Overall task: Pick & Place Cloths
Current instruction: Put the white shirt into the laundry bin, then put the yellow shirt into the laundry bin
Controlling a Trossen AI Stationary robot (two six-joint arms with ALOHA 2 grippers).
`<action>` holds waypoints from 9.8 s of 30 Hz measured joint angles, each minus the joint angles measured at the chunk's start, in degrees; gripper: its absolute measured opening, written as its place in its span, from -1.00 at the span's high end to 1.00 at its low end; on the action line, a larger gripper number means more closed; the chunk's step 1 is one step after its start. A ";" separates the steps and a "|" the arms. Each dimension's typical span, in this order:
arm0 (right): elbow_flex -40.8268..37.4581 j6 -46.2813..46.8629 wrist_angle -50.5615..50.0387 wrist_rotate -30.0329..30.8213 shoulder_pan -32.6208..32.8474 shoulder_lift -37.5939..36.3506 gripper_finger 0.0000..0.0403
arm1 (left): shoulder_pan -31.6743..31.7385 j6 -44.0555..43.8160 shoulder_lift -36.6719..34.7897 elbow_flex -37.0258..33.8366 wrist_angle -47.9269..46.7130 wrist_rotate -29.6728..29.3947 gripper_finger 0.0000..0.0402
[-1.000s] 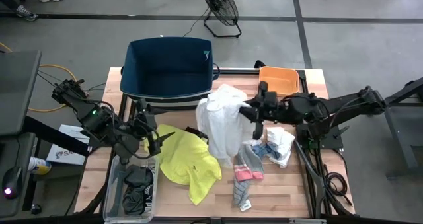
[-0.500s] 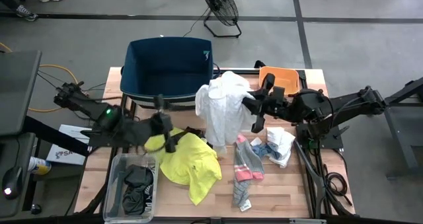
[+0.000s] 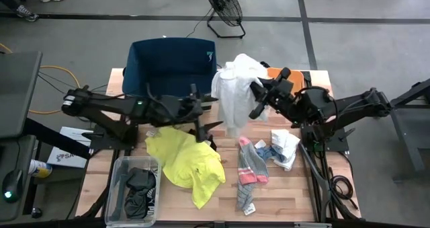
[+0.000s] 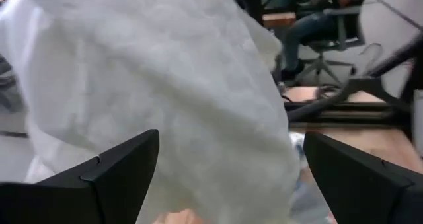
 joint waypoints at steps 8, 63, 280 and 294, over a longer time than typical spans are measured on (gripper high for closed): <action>0.00 -0.92 0.65 -1.85 0.95 2.73 0.92 | 3.59 1.63 5.67 -0.02 8.93 -1.25 -0.84; 0.02 9.81 -8.10 -20.03 1.02 2.45 0.92 | 6.55 -3.09 8.86 0.02 19.82 28.31 0.22; 0.00 23.11 -30.06 15.27 9.44 -0.70 -0.65 | 24.44 -10.43 -11.29 9.62 -64.84 32.32 -0.15; 0.00 24.38 -31.34 14.40 9.44 -0.70 -0.65 | 6.36 -27.71 -11.20 -5.06 -53.00 22.25 -0.15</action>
